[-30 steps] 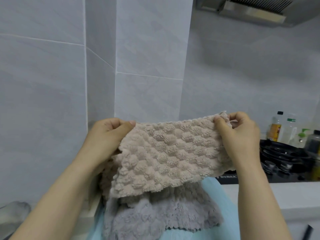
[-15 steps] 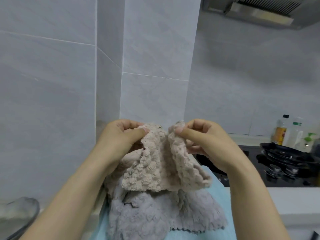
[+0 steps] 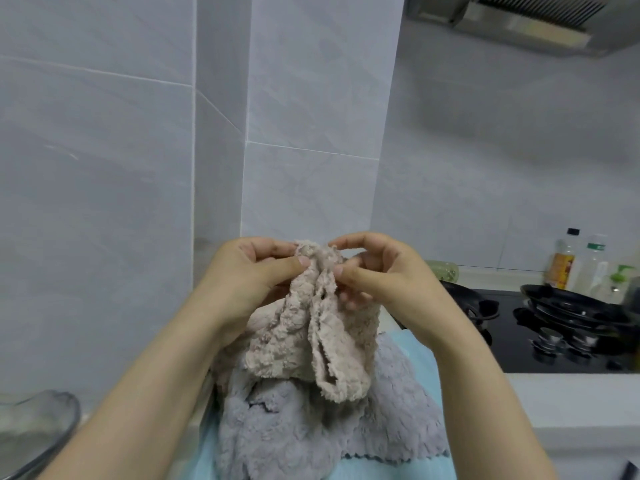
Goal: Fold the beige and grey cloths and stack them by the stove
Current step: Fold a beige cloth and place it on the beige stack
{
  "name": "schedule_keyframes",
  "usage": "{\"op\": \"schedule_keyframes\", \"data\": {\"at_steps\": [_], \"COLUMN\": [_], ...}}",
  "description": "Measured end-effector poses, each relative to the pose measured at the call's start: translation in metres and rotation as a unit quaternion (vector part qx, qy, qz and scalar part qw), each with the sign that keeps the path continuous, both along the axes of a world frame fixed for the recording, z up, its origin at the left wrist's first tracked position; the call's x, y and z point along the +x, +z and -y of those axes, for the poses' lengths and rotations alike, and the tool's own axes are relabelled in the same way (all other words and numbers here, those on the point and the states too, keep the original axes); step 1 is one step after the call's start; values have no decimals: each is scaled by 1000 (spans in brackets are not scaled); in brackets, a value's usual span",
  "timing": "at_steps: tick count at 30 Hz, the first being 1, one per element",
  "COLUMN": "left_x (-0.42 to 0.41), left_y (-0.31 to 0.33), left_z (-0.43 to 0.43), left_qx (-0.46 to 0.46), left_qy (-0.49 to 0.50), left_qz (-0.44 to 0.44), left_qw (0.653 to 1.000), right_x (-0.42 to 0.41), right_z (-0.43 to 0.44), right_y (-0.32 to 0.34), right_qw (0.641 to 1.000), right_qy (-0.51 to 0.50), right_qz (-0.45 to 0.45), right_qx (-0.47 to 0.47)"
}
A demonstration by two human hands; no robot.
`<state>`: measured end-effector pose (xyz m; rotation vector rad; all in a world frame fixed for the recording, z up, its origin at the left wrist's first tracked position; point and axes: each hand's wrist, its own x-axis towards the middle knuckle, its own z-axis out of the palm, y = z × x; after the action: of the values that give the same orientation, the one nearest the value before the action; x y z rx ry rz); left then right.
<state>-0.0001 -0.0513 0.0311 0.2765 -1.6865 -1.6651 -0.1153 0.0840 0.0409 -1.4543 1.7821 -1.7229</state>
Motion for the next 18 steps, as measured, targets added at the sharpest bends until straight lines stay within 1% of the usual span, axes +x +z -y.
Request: {"op": "schedule_keyframes", "data": {"at_steps": [2, 4, 8, 11, 16, 18], "left_x": [0, -1, 0, 0, -2, -2], "left_y": [-1, -2, -1, -1, -3, -2], "left_z": [-1, -2, -5, -5, -5, -5], "left_qx": [-9, -22, -26, -31, -56, -62], "left_qy": [9, 23, 36, 48, 87, 80], "left_qz": [0, 4, 5, 6, 13, 17], "left_qw": [1000, 999, 999, 998, 995, 995], "right_x": [-2, -3, -5, -5, 1, 1], "right_z": [6, 8, 6, 6, 5, 6], "right_y": [-3, -5, -6, -6, -2, -2], "right_qw": [998, 994, 983, 982, 988, 988], "right_qy": [-52, -93, -147, -145, -106, -104], "right_qz": [-43, -65, -109, -123, -113, -113], "right_qx": [-2, 5, 28, 22, -10, -13]}}
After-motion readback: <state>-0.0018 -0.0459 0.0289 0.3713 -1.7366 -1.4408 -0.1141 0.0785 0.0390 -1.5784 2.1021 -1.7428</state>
